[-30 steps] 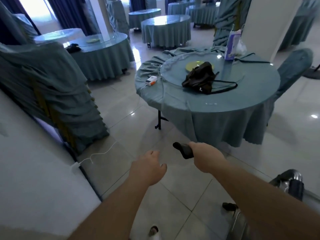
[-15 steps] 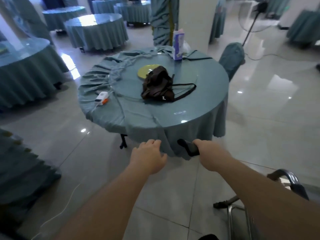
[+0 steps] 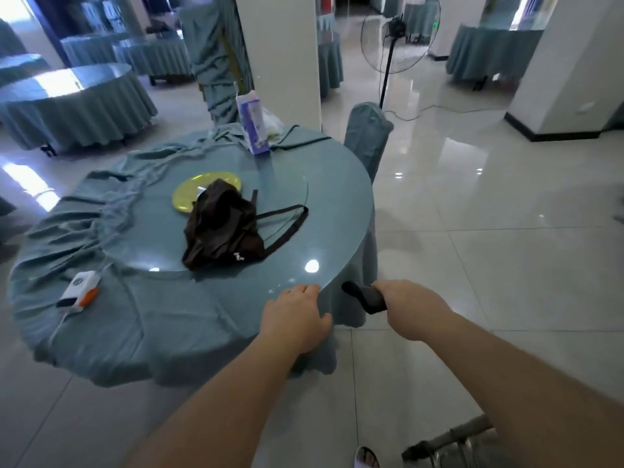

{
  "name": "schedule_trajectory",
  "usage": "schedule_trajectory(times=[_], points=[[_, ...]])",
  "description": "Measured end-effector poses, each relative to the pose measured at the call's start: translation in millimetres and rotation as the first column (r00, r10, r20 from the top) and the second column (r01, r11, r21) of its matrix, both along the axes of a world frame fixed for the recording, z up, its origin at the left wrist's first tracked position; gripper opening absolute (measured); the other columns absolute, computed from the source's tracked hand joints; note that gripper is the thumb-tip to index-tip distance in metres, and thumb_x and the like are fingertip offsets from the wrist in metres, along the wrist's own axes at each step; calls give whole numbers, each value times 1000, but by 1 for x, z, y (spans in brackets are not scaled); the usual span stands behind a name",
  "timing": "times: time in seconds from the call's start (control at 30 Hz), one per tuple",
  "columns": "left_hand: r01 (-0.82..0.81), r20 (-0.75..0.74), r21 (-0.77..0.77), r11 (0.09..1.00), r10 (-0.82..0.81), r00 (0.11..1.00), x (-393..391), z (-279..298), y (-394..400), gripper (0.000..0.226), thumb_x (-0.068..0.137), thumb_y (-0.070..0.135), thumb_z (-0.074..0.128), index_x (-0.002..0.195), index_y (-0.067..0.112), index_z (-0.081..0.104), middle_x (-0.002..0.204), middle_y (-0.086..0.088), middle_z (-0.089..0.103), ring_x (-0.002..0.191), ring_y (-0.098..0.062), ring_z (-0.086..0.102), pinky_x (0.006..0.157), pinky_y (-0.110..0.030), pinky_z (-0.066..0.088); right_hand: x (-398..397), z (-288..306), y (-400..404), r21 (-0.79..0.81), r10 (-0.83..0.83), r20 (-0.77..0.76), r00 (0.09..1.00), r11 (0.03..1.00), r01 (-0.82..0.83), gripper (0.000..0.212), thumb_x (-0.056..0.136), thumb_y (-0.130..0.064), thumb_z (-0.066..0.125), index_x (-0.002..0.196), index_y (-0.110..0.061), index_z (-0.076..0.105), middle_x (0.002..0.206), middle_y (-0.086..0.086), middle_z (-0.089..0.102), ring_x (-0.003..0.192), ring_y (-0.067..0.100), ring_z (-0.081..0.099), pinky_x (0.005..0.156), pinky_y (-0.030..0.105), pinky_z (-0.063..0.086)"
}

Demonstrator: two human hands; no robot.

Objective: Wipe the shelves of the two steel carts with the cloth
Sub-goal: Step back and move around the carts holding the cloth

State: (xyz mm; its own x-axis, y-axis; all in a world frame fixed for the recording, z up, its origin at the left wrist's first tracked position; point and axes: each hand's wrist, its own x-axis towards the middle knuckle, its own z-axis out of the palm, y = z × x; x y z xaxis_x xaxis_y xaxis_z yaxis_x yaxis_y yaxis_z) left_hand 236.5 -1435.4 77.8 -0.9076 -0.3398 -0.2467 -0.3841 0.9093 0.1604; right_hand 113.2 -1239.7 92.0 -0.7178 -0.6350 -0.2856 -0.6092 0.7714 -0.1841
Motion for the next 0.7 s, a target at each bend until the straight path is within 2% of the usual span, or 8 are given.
schedule_trajectory(times=[0.1, 0.2, 0.27, 0.4, 0.5, 0.7], points=[[31, -1, 4, 999, -31, 1000, -60, 4, 1, 65, 99, 57, 47, 156, 28, 37, 156, 3, 46, 139, -25, 47, 108, -47, 41, -61, 4, 1, -5, -15, -5, 1000, 1000, 15, 37, 87, -4, 51, 114, -29, 54, 95, -4, 60, 83, 20, 62, 72, 39, 58], [79, 10, 16, 997, -79, 997, -117, 2, 3, 62, 99, 54, 48, 153, 27, 40, 153, 3, 48, 136, -23, 48, 106, -43, 43, -109, 3, 6, 1, -76, 37, 996, 997, 76, 37, 87, -3, 51, 114, -28, 55, 89, -7, 56, 76, 14, 58, 59, 29, 43], [127, 25, 11, 992, -128, 992, -157, 0, 4, 61, 99, 53, 48, 153, 27, 40, 152, 3, 48, 136, -23, 47, 106, -43, 42, -138, -2, 11, 18, -124, 64, 990, 992, 123, 40, 86, -2, 51, 116, -28, 55, 87, -7, 55, 72, 12, 55, 54, 27, 36], [236, 59, 33, 971, -237, 970, -244, -13, 6, 66, 98, 55, 48, 156, 27, 37, 156, 3, 46, 140, -24, 46, 108, -45, 43, -196, -15, 25, 86, -219, 94, 971, 974, 211, 47, 83, 2, 49, 121, -27, 52, 94, -3, 58, 79, 19, 60, 58, 30, 41], [335, 74, 40, 942, -337, 939, -316, -29, 8, 67, 96, 57, 46, 156, 28, 38, 158, 3, 44, 141, -25, 45, 107, -46, 41, -246, -27, 36, 114, -329, 86, 940, 941, 319, 45, 84, 2, 50, 118, -27, 51, 97, -3, 60, 84, 20, 63, 59, 30, 42], [545, 79, 56, 837, -548, 833, -451, -41, 15, 70, 98, 58, 47, 160, 28, 33, 162, 3, 40, 142, -26, 44, 109, -46, 41, -322, -41, 64, 172, -521, 75, 850, 847, 503, 50, 85, -1, 54, 128, -25, 50, 99, -2, 61, 84, 20, 62, 66, 32, 48]])
